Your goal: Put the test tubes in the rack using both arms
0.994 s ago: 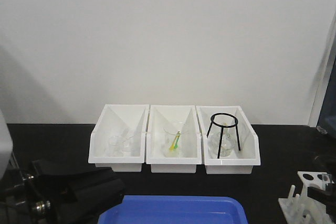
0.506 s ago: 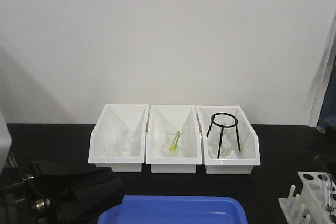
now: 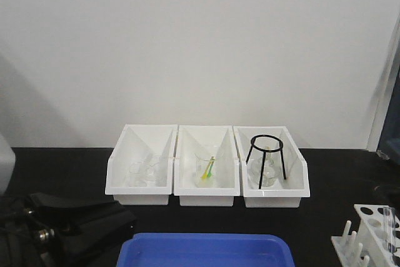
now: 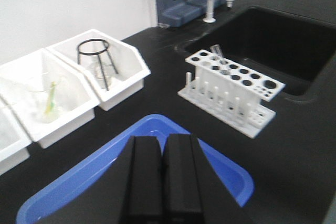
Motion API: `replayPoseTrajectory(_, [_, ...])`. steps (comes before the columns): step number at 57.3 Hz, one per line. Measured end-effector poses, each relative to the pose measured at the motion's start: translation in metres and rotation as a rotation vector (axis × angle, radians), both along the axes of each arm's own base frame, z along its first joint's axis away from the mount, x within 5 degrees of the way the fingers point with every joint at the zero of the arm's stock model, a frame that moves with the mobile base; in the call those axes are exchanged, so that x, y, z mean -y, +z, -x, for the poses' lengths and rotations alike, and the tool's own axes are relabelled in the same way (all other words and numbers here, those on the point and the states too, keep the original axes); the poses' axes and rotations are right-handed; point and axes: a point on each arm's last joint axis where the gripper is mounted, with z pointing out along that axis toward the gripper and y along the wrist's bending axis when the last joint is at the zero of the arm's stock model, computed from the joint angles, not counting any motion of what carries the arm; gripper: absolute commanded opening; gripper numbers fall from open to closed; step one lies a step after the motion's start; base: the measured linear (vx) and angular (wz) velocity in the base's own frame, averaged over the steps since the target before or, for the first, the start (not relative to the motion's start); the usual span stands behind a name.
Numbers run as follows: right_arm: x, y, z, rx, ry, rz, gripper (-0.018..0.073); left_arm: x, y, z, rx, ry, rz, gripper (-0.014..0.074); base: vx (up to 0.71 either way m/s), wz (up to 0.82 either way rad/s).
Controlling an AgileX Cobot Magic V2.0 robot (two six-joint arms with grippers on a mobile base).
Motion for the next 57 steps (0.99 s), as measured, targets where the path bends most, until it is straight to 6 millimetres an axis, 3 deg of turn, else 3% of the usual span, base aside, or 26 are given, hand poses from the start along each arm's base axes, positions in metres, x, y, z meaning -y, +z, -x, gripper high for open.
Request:
replayPoseTrajectory(8, [-0.007, 0.002, 0.011, -0.023, 0.001, -0.022, -0.0008, -0.004, 0.001, -0.004, 0.020, 0.055, -0.009, -0.0015, 0.00, 0.00])
replayPoseTrajectory(57, [-0.007, 0.003, 0.011, -0.029, 0.006, -0.048, -0.0008, -0.010, 0.001, -0.011, 0.098, 0.080, -0.094, -0.0015, 0.00, 0.00])
